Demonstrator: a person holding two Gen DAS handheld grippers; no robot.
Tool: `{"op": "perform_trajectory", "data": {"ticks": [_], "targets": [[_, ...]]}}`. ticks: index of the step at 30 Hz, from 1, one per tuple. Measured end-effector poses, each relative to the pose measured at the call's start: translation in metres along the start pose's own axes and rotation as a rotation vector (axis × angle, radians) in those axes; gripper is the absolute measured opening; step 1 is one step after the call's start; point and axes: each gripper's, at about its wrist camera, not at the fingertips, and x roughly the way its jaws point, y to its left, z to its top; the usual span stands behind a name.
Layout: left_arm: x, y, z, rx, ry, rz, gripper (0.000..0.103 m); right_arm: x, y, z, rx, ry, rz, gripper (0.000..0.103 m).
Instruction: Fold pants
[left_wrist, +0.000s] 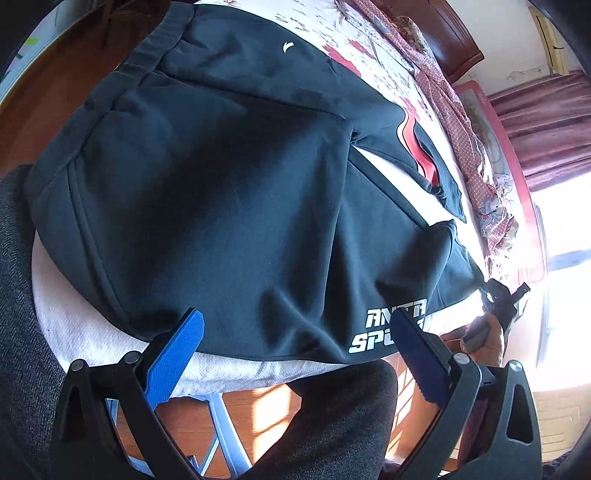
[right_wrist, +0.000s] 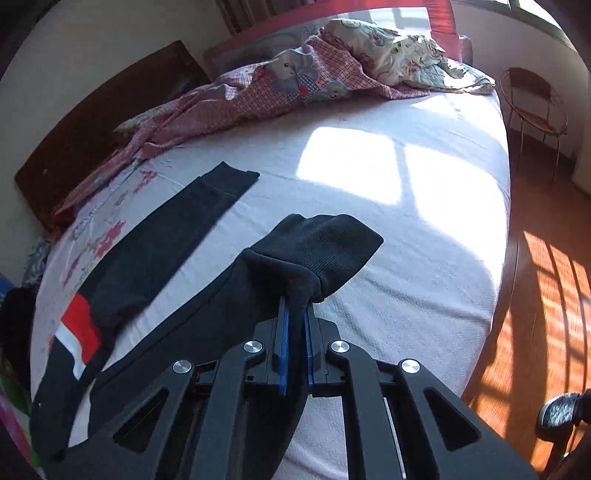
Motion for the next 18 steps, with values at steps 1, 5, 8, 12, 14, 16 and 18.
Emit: {"op": "perform_trajectory", "data": {"ticks": [1, 5, 8, 12, 14, 16, 18], "targets": [[-0.001, 0.000, 0.000, 0.000, -0.006, -0.003, 0.101, -0.013, -0.007, 0.004, 0.005, -0.046, -0.014, 0.006], [-0.007, 0.003, 0.001, -0.010, -0.045, -0.001, 0.101, -0.019, -0.059, 0.001, 0.063, -0.056, -0.086, 0.006], [-0.008, 0.013, 0.005, -0.038, -0.051, 0.022, 0.101, 0.017, -0.086, -0.022, 0.063, 0.069, -0.130, 0.009], [-0.023, 0.031, 0.017, -0.083, -0.093, 0.043, 0.101, 0.017, -0.091, -0.032, 0.073, 0.044, -0.163, 0.066], [-0.037, 0.039, 0.026, -0.063, -0.150, 0.052, 0.101, -0.001, -0.080, -0.038, 0.033, 0.012, -0.264, 0.066], [-0.053, 0.045, 0.037, -0.009, -0.205, 0.074, 0.101, -0.022, -0.057, -0.047, -0.018, -0.029, -0.217, 0.066], [-0.070, 0.052, 0.049, 0.058, -0.276, 0.114, 0.101, -0.042, -0.022, -0.062, -0.074, -0.026, -0.040, 0.066]]}}
